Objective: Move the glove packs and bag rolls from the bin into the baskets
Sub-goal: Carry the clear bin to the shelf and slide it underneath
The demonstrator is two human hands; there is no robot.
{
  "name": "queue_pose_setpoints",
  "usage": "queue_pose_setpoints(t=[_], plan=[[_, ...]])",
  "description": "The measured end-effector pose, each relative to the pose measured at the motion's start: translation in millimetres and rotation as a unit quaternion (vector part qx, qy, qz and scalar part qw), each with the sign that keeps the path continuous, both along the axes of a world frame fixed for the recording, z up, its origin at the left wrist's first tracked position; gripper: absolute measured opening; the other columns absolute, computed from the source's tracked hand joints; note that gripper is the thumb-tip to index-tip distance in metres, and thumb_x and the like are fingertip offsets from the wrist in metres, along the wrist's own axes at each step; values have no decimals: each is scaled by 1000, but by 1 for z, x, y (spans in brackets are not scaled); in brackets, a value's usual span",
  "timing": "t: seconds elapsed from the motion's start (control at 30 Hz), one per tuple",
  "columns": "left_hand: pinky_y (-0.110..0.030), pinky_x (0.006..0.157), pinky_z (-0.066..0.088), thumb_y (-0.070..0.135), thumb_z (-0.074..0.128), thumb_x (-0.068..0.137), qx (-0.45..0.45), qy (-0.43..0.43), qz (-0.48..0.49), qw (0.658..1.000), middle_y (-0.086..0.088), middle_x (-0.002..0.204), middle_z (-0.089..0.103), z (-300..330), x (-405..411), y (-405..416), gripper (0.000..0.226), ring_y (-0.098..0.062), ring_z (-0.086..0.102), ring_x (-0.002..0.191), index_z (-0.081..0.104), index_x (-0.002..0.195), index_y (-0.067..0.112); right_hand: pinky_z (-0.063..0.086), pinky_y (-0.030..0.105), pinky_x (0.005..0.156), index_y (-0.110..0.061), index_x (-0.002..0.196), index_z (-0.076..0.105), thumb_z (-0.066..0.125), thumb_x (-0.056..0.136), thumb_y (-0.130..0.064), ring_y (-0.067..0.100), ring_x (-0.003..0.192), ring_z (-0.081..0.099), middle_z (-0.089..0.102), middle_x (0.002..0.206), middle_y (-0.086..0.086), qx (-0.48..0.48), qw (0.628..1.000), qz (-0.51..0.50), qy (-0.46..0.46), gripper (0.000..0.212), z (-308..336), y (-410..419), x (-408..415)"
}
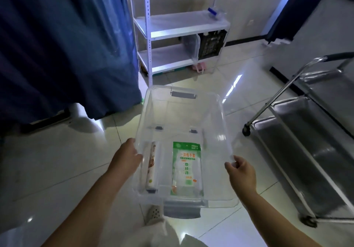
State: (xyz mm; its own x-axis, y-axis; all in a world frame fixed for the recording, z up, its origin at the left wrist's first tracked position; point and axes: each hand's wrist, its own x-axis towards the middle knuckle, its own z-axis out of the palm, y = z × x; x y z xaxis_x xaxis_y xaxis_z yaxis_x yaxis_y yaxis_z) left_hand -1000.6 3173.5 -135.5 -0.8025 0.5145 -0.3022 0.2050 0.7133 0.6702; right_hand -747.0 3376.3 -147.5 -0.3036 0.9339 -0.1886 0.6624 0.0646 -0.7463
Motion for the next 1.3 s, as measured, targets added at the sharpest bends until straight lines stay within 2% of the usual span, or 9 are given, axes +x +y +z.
queue_pose_setpoints(t=[0.4, 0.57, 0.77, 0.87, 0.93, 1.0, 1.1, 1.2, 1.3], plan=[[-26, 60, 40, 15, 64, 79, -12, -13, -30, 999, 4, 82, 55, -20, -162, 192, 36, -12, 54, 72, 46, 109, 20, 45, 26, 55, -12, 122, 58, 63, 83, -14, 13, 55, 53, 53, 60, -1, 15, 999, -45, 12, 39, -14, 179, -147], [-23, 52, 35, 15, 65, 78, -25, 8, -18, 1000, 4, 80, 53, -29, -209, 290, 31, -12, 54, 72, 44, 99, 22, 44, 25, 53, -14, 119, 59, 62, 83, -16, 12, 53, 51, 54, 60, 1, 8, 1000, -20, 9, 35, -30, 286, -203], [-27, 58, 41, 16, 64, 81, -33, -20, 23, 999, -7, 96, 62, -22, -268, 409, 43, -21, 57, 82, 48, 120, 14, 44, 27, 55, -12, 121, 58, 62, 83, -14, 11, 53, 49, 52, 60, 1, -28, 999, -10, 18, 38, -24, 411, -268], [-24, 51, 37, 14, 62, 82, -32, -41, 44, 998, -13, 104, 64, -22, -293, 453, 41, -27, 60, 86, 49, 121, 12, 45, 31, 58, -11, 120, 58, 61, 84, -14, 13, 54, 47, 52, 62, 3, -37, 999, -1, 4, 36, -24, 461, -299], [-27, 56, 42, 12, 62, 82, -29, -56, 54, 997, -11, 106, 64, -26, -309, 473, 44, -23, 58, 84, 49, 123, 13, 44, 28, 55, -15, 108, 63, 61, 83, -14, 12, 52, 46, 50, 58, 1, -31, 999, 5, -3, 26, -23, 488, -321], [-33, 68, 49, 12, 62, 82, -27, -69, 69, 995, -9, 108, 63, -31, -328, 493, 44, -24, 59, 87, 48, 124, 12, 44, 33, 53, -19, 81, 64, 60, 80, -15, 13, 49, 43, 48, 56, 1, -35, 999, 25, -15, 5, -24, 514, -346], [-39, 75, 53, 11, 61, 83, -39, -85, 84, 992, -9, 108, 62, -42, -358, 522, 45, -26, 60, 90, 47, 125, 13, 40, 27, 47, -20, 63, 52, 61, 76, -14, 7, 44, 37, 43, 51, -4, -31, 998, 29, -40, 17, -36, 552, -386], [-35, 69, 51, 9, 60, 81, -40, -89, 87, 991, -9, 96, 62, -56, -397, 549, 40, -26, 59, 80, 50, 120, 11, 37, 18, 43, -22, 78, 63, 61, 78, -18, 3, 46, 44, 52, 56, -7, -27, 997, 36, -63, 5, -48, 584, -430], [-39, 70, 52, 7, 60, 80, -41, -107, 90, 989, -8, 87, 60, -72, -444, 578, 34, -28, 59, 73, 52, 113, 11, 40, 20, 50, -25, 97, 64, 61, 81, -19, 5, 59, 56, 61, 69, -10, -43, 997, 26, -62, 17, -60, 611, -477]])
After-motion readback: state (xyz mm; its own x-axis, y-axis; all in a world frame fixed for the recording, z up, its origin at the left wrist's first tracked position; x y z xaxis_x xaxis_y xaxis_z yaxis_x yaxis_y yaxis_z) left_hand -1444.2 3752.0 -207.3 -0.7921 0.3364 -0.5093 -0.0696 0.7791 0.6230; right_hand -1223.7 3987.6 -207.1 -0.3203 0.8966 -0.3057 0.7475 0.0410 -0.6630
